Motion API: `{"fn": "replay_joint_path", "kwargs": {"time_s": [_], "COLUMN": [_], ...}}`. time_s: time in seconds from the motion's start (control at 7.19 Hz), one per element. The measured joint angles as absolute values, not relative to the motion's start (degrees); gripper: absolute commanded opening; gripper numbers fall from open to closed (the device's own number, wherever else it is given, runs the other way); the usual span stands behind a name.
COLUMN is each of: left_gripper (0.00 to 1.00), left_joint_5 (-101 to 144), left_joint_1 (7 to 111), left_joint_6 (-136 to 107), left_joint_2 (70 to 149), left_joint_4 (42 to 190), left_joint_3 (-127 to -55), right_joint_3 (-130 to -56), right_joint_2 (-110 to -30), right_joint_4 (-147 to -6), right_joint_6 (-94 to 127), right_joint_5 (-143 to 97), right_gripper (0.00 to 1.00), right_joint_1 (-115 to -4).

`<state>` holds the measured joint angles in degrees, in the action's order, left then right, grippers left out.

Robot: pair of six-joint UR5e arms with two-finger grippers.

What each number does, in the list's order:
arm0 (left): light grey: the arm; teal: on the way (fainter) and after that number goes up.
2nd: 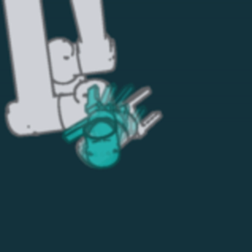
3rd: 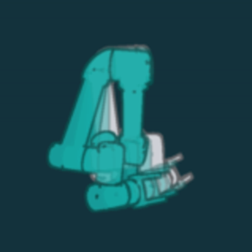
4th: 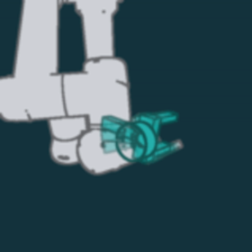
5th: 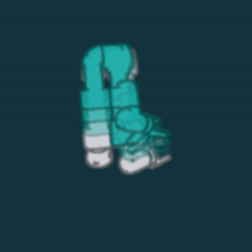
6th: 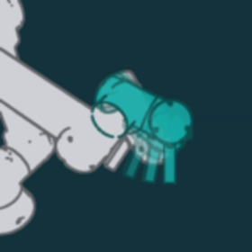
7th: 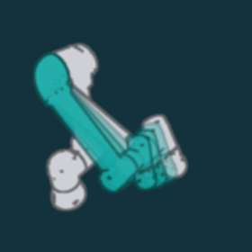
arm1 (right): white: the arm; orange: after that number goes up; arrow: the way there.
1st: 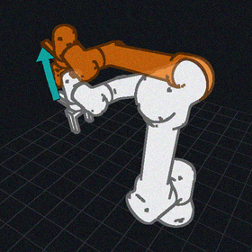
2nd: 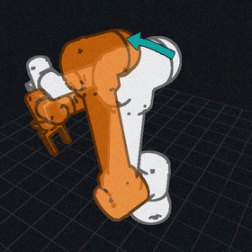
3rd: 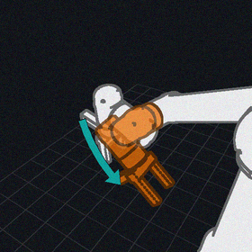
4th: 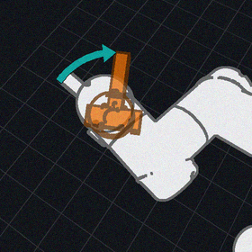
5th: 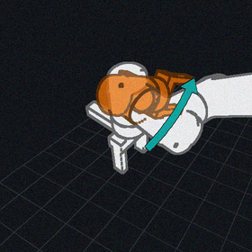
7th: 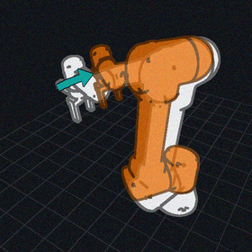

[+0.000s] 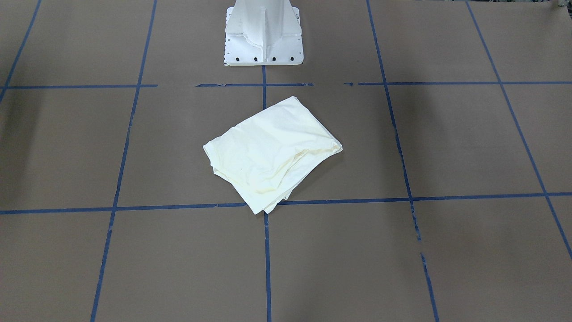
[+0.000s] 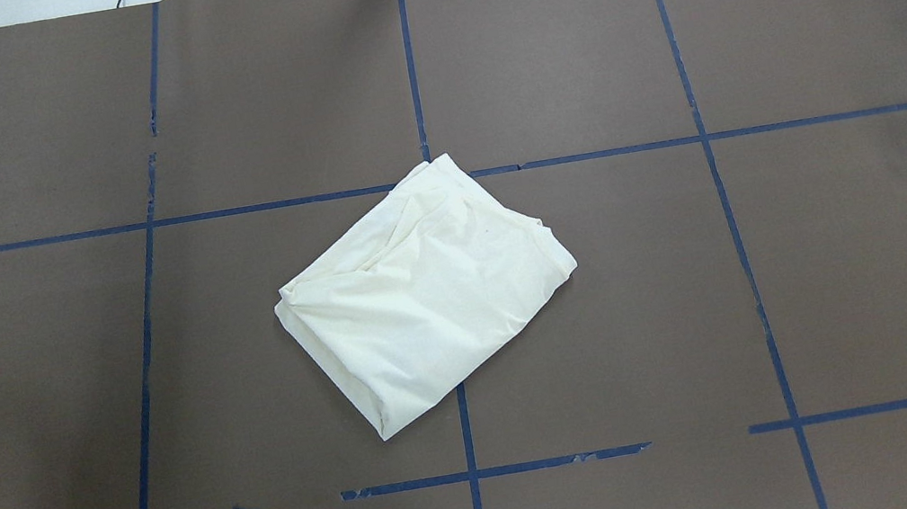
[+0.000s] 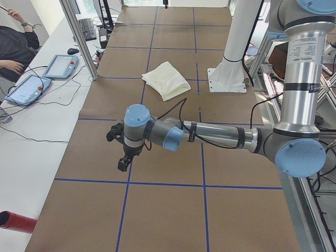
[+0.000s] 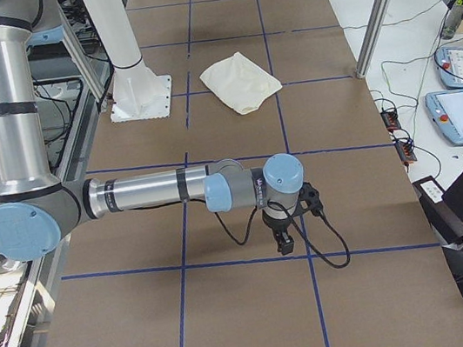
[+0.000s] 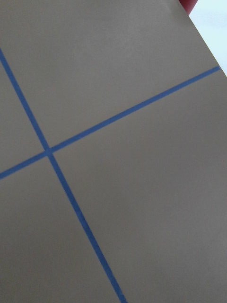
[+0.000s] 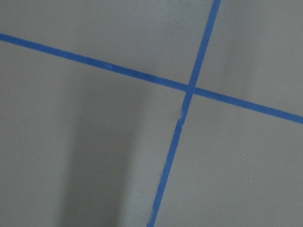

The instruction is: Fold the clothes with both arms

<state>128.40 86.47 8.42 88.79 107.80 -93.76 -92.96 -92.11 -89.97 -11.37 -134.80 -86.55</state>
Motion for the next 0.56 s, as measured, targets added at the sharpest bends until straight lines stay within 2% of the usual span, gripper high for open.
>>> {"fn": "replay_joint_path", "kwargs": {"time_s": [0.56], "left_gripper": [1.0], "left_joint_5": [128.8], "left_joint_1": [87.7], "left_joint_6": [3.8], "left_joint_2": [85.3], "left_joint_4": [114.4], "left_joint_3": [-88.6], "right_joint_3": [-95.6], "right_joint_2": [-93.2], "right_joint_4": [-90.0], "right_joint_6": [-9.0], "right_joint_5": [-135.3], "right_gripper": [1.0], "right_joint_1": [-89.3]}}
